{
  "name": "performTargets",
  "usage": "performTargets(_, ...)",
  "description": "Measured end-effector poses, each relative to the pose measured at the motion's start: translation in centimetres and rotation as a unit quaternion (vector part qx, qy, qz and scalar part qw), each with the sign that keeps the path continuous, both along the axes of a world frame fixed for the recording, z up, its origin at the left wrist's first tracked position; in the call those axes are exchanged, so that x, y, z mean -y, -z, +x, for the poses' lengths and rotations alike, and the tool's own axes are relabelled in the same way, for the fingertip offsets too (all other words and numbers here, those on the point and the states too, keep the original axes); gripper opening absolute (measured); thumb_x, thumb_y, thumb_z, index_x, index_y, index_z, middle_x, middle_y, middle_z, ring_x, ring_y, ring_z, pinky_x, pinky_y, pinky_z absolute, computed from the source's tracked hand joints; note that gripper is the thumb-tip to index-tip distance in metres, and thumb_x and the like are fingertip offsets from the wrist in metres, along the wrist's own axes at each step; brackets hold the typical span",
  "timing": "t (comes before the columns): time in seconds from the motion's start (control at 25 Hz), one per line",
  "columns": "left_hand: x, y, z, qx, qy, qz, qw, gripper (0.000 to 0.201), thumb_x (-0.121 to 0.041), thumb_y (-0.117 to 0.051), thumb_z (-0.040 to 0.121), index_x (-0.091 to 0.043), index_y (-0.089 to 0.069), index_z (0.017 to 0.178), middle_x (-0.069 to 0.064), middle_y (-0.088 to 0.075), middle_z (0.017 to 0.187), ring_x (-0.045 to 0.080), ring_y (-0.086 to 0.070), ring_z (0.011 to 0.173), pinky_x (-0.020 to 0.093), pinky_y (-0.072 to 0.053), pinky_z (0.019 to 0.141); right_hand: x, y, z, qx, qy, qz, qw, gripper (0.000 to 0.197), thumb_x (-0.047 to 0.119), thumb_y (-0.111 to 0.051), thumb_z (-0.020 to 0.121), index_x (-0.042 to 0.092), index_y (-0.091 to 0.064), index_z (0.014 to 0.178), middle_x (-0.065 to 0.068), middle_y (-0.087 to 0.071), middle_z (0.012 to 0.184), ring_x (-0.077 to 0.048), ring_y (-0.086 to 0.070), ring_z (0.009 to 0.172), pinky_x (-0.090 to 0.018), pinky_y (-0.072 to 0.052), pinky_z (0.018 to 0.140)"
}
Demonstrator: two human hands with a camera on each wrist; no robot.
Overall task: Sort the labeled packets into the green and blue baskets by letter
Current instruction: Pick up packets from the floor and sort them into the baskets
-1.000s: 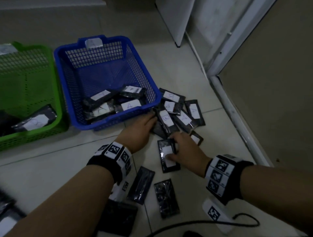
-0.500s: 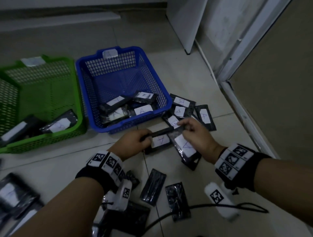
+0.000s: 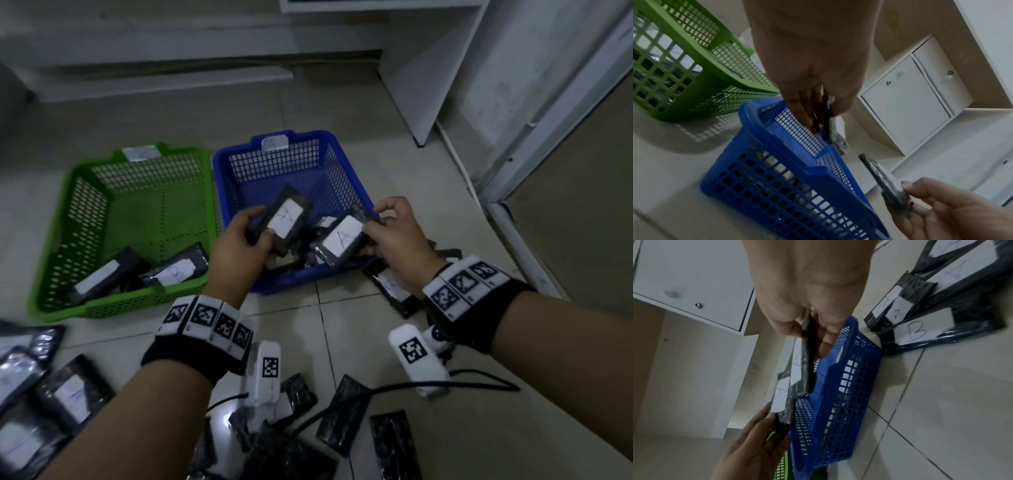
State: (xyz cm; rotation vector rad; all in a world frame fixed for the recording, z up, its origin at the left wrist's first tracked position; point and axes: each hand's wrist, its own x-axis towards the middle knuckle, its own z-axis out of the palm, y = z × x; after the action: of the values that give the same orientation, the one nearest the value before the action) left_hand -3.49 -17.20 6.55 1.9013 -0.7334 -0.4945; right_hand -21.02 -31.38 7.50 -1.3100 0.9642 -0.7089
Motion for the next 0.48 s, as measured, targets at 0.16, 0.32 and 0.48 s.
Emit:
performTargets(0.16,-0.2,2.0,1.6,0.133,0.0,0.086,0.987,0.029,-0.021,-0.06,0.089,-0.023,-0.056,0.118,0.003,-0.067,0.108,0.022,-0.063,0.095,0.032,-0.052,0.082,0.9,1.7,2.6,-0.102,-0.019,-0.059,0.993,0.026,-0.002,-0.059,0.086,0.022,-0.051,0.079,-0.007,-0.06,0.092,-0.027,-0.066,0.089,-0.037,-0.061,0.069)
performTargets(0.32,-0.1,3.8,1.9,0.252,0.056,0.134,0.957,0.032,-0.009,-0.059,0.087,-0.009,-0.063,0.119,0.014,-0.058,0.123,0.033,-0.055,0.113,0.036,-0.043,0.097,1.4,2.7,2.5,-0.296,-0.129,-0.157,0.933,0.034,-0.003,-0.054,0.083,0.021,-0.069,0.101,-0.004,-0.067,0.111,-0.022,-0.063,0.104,-0.022,-0.049,0.084)
performTargets(0.48,1.0,3.8,-0.5,0.299,0.064,0.056,0.951,0.03,-0.007,-0.057,0.083,-0.01,-0.069,0.11,0.009,-0.056,0.127,0.028,-0.051,0.118,0.037,-0.042,0.102,2.8,1.2,-0.2,-0.246,-0.084,-0.133,0.956,0.041,-0.007,-0.048,0.084,0.017,-0.073,0.106,-0.007,-0.071,0.111,-0.02,-0.064,0.102,-0.033,-0.051,0.096)
